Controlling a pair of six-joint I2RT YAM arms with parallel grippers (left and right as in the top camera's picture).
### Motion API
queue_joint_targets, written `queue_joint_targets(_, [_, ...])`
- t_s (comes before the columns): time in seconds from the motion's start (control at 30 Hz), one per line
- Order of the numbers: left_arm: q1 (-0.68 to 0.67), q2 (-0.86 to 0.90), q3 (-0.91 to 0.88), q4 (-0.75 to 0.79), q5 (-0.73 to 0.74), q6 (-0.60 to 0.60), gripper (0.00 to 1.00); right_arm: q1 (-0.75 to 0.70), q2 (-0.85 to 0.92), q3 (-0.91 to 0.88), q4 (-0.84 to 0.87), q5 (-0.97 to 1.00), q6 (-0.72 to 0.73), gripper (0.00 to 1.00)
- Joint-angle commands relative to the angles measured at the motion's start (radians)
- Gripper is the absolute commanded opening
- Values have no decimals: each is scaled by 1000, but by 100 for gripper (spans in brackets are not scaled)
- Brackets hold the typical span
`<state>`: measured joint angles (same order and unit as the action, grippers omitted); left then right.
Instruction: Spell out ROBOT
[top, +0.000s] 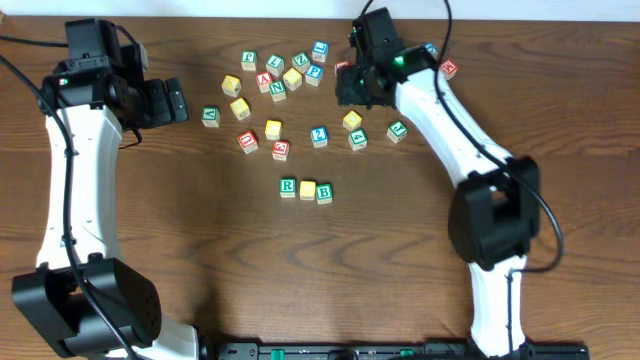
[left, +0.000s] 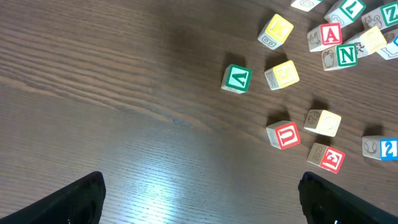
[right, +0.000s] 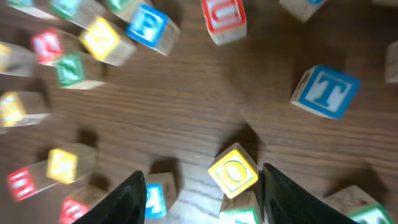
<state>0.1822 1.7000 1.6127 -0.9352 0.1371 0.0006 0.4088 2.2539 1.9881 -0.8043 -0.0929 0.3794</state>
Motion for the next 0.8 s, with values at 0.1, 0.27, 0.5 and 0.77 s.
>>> queue_joint_targets(0.1, [3,-15,21,-2,9,3,98,3,87,29,30,13,-246,55])
queue_joint_targets(0.27, [3,-15,21,-2,9,3,98,-2,99,29,35,12,-446,56])
queue_joint_targets(0.5, [3,-15,21,-2,9,3,98,-3,109,27,35,14,-579,56])
queue_joint_targets(0.77, [3,-15,21,-2,9,3,98,-3,145,27,29,16,-605,53])
